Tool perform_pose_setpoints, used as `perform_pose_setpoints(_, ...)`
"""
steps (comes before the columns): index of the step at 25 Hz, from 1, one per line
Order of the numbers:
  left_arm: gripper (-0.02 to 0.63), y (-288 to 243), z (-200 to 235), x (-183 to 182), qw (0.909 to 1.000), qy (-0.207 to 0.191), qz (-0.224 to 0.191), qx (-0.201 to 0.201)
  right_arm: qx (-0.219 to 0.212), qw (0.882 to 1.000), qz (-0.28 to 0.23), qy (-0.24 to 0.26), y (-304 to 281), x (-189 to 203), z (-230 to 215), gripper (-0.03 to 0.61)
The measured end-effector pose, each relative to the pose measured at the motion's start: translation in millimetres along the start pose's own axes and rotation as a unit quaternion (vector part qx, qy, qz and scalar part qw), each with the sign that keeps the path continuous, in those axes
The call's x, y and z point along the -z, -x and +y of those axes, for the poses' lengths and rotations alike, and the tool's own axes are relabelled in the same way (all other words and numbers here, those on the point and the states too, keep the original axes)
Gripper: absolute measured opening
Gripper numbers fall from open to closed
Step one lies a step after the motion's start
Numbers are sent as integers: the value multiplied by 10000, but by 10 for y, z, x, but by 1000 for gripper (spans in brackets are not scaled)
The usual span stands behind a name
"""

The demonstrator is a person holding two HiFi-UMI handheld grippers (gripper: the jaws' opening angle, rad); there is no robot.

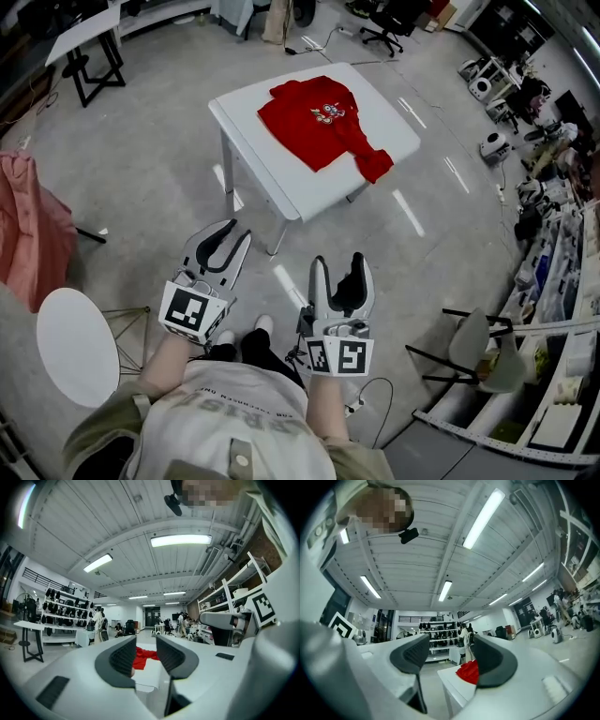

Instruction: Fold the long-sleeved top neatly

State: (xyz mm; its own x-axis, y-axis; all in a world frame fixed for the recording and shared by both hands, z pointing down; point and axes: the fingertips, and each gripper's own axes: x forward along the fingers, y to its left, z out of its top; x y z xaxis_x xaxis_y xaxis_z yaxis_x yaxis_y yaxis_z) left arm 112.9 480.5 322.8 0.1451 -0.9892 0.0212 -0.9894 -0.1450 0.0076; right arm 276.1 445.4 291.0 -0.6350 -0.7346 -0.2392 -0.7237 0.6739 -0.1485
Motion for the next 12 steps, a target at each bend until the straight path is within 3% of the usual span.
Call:
perform_pose_setpoints(2,210,-163,43,6,10000,44,13,68,-196,9997,102,62,-113,44,-134,290)
perform_pose_setpoints(3,257,-253,55,26,9999,16,62,88,-291,9994,159,101,-168,68,-202,346)
perform_pose_setpoints(5,319,-440,71,81,9997,-83,200,102,-445,9986,263,144,-272,120,-349,362)
perform_pose_setpoints(12,380,-972,206,153,9982,-359,470,17,-690,9961,479,259,-628,329,-755,362)
